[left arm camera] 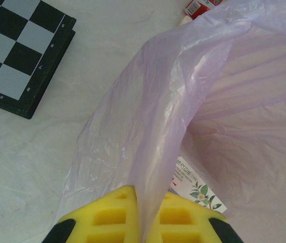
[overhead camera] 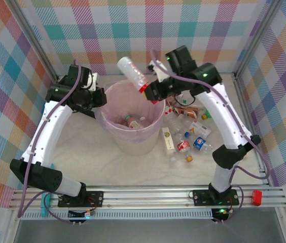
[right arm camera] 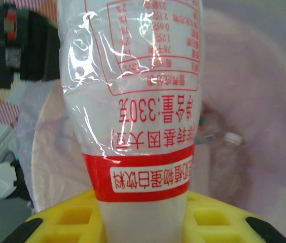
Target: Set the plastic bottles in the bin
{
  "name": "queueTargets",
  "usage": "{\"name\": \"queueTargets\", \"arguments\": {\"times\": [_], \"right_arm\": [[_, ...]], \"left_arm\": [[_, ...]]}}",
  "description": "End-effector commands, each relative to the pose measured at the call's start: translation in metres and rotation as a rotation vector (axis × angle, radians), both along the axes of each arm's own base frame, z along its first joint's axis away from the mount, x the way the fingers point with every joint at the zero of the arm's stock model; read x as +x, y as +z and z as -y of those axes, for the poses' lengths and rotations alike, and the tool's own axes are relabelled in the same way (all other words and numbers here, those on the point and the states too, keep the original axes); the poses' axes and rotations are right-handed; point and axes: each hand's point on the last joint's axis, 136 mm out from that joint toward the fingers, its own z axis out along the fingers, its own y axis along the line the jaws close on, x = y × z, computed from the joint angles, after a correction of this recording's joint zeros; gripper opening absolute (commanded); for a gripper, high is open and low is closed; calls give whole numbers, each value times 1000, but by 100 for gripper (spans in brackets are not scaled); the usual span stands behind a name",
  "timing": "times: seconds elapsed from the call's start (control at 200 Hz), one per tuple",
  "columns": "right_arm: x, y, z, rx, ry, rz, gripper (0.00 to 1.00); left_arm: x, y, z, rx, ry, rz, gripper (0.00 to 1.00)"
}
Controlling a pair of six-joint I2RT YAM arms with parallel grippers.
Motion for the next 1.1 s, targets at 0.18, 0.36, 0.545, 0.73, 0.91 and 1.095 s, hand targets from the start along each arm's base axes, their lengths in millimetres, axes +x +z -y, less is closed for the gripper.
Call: {"name": "queueTargets", "arguments": {"times": [0.18, 0.36, 0.545, 0.73, 0.91, 1.095], "right_arm": [[-15, -57, -22, -137, 34, -66, 28], [-17, -83, -21, -157, 13, -104, 29], [-15, -110, -19, -203, 0, -139, 43], [-13, -123, -21, -218, -5, -153, 57], [-11, -123, -21, -217, -10, -142, 67], [-12, -115, -25, -196, 7, -142, 85]], "left_arm": [[11, 30, 14, -72, -7, 88, 0], [13, 28, 15, -65, -12, 82, 0], [14, 26, 17, -63, -20, 78, 0], [14, 25, 18, -61, -21, 76, 0], [14, 24, 18, -57, -21, 76, 0], [14, 23, 19, -56, -24, 74, 0]]}}
